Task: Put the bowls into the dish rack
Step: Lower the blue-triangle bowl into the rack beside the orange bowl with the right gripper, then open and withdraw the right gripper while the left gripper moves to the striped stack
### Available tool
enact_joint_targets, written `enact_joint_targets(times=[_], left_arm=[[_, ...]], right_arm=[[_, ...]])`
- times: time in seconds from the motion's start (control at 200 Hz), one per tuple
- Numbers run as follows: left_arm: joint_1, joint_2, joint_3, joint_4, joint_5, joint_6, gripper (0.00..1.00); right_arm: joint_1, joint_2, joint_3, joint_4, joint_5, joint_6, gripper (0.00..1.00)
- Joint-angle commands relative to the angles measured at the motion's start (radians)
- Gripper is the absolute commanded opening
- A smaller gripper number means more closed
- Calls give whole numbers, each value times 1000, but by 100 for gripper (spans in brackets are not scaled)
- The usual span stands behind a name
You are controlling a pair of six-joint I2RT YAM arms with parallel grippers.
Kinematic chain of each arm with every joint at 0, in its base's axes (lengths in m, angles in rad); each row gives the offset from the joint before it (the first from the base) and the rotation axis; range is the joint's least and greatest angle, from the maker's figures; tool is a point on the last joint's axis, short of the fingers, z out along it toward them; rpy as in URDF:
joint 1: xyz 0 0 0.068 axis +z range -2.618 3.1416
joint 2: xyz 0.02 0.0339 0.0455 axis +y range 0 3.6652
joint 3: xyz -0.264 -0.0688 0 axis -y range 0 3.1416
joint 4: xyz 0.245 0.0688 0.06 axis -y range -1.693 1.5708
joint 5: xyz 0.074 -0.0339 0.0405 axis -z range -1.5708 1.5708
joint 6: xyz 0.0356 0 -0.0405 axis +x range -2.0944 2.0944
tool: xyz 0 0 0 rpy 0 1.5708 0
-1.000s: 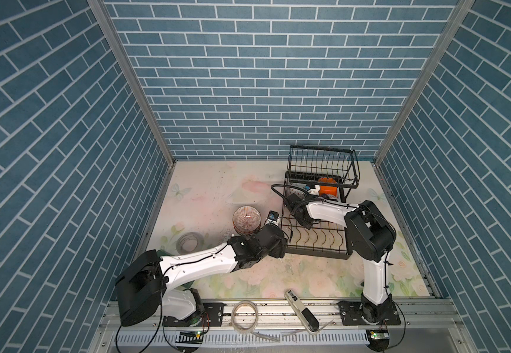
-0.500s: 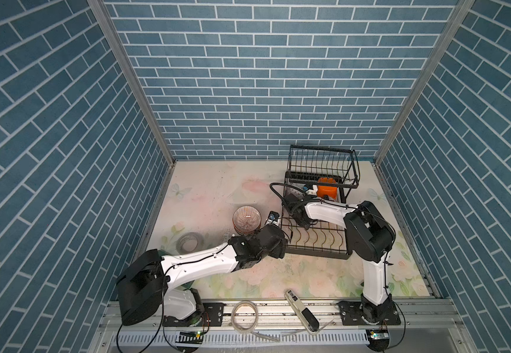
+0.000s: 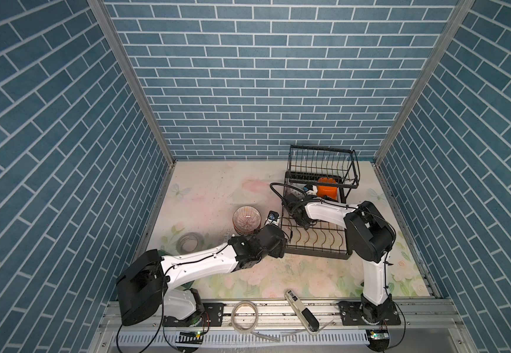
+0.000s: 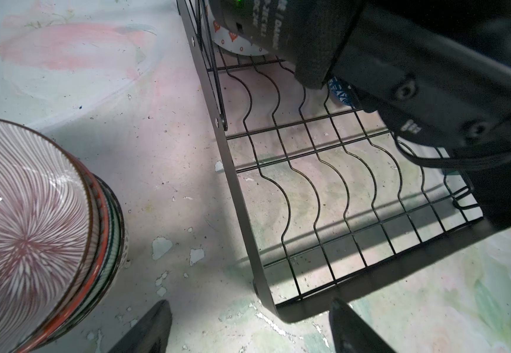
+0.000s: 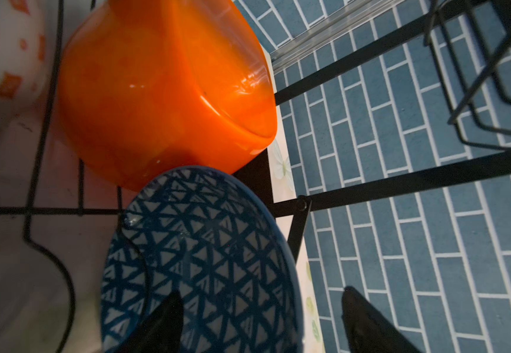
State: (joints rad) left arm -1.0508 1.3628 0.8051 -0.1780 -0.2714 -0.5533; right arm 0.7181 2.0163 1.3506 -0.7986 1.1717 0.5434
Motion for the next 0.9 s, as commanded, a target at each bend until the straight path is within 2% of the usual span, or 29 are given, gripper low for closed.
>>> enact_joint_targets(times=[0.0,0.125,0.445,0.725,0.895], left_arm=[[-5,-28,-20,-14,-24,0,82],[-5,-36,-27,-17,-33,-4,82],[-5,-64,-37,-21,-54,-13,83],[-5,-138,-64,-32,-112,-21,83],[4,-176,-37,-118,-146,-7,86]], right_arm=[[1,-69,-14,45,-60,10,93],[2,-111,-45,89,-97,-13,99],[13,-190,-108,161,-169,-89,99],[63,-217,-131,207,-145,-185,99],[87,-244,-128,206,-155,-217,98]])
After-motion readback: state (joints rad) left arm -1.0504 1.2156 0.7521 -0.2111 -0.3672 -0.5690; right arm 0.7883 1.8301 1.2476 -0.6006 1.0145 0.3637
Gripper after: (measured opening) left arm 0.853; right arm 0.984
